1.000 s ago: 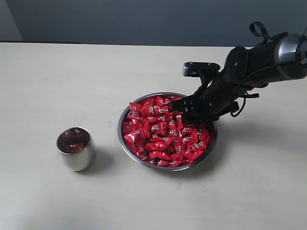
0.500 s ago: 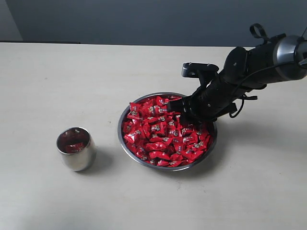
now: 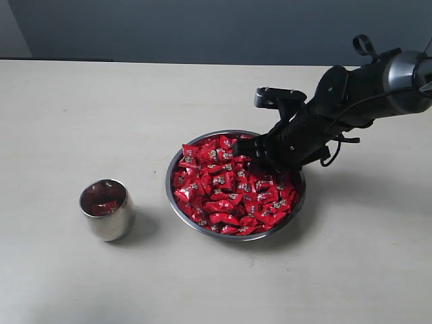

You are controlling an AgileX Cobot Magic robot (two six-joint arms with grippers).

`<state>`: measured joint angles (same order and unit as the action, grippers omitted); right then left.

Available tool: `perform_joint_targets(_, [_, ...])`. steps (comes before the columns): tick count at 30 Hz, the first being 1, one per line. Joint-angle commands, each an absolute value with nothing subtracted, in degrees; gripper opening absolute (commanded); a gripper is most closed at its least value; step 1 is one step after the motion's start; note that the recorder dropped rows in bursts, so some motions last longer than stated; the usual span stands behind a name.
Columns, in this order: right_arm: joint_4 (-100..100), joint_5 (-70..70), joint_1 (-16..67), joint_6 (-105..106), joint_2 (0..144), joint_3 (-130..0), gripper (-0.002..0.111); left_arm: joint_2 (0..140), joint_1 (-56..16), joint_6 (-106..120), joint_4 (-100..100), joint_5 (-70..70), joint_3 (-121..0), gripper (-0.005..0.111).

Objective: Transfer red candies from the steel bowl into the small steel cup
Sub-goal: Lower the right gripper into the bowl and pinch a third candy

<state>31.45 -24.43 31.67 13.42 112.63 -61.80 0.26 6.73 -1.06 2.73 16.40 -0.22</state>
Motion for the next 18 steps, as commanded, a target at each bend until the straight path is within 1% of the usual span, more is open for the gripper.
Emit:
perform_joint_targets(1, [32.08, -24.08, 31.41, 14.56, 113.51, -62.02, 0.035, 0.0, 6.77, -1.12, 2.6, 16.31, 0.0, 0.0])
perform_joint_targets(2, [32.08, -24.08, 31.41, 14.56, 113.61, -62.02, 0.035, 0.0, 6.77, -1.12, 2.6, 16.31, 0.0, 0.0])
perform_joint_targets(4, [32.08, -23.95, 31.41, 14.56, 113.61, -62.02, 0.032, 0.0, 6.77, -1.12, 2.6, 16.31, 0.0, 0.0])
perform_joint_targets(6, [32.08, -23.95, 31.41, 15.06, 113.61, -62.02, 0.014, 0.0, 6.77, -1.12, 2.6, 16.31, 0.0, 0.0])
perform_joint_targets(8, [32.08, -23.85, 31.41, 15.84, 113.61, -62.02, -0.001, 0.0, 6.77, -1.12, 2.6, 16.31, 0.0, 0.0])
perform_joint_targets(18, [30.94, -23.67, 31.41, 15.95, 112.26, -62.02, -0.001, 0.0, 6.77, -1.12, 2.6, 16.31, 0.0, 0.0])
